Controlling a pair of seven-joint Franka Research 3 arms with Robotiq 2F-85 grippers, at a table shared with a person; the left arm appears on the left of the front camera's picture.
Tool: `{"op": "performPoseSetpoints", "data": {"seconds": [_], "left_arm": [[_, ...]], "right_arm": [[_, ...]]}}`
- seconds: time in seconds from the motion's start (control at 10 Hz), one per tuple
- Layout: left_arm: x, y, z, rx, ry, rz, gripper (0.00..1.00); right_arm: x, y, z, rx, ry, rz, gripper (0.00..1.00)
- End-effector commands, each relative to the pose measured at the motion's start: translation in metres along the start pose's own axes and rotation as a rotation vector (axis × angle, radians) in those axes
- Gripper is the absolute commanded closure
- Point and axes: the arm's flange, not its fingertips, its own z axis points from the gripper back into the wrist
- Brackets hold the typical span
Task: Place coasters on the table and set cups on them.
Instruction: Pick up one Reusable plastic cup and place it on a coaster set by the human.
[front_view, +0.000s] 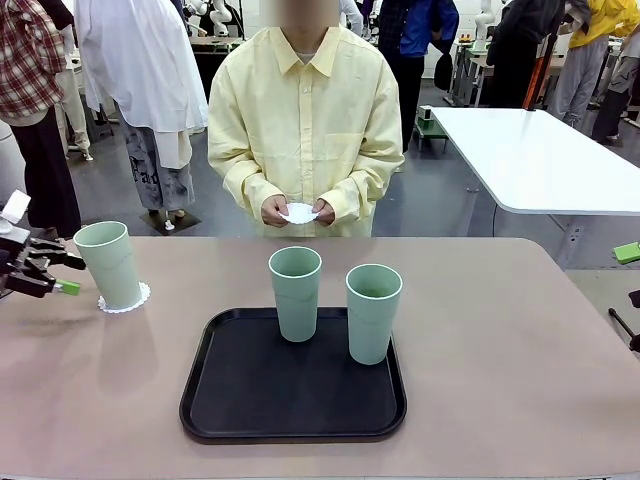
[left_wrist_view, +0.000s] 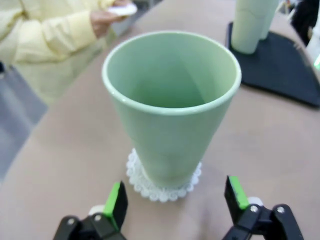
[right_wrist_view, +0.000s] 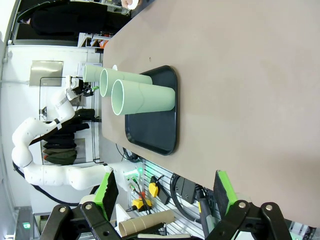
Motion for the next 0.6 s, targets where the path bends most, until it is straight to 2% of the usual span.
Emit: {"op": "performPoseSetpoints", "data": {"seconds": [0.0,0.2,0.5], "left_arm": [[0.034,-0.029,0.019,-0.003,0.221,0.045,0.00],[0.080,-0.052,0.040,0.022,0.347,0.058,0.00],[0.165,-0.096,0.035,0.060,0.438,0.122,0.00]], "right_arm": [[0.002,-0.002,0.000,0.028,-0.008,0.015,0.00],[0.002,-0.002,0.000,0.028,-0.008,0.015,0.00],[0.002,-0.002,0.000,0.028,-0.008,0.015,0.00]]}}
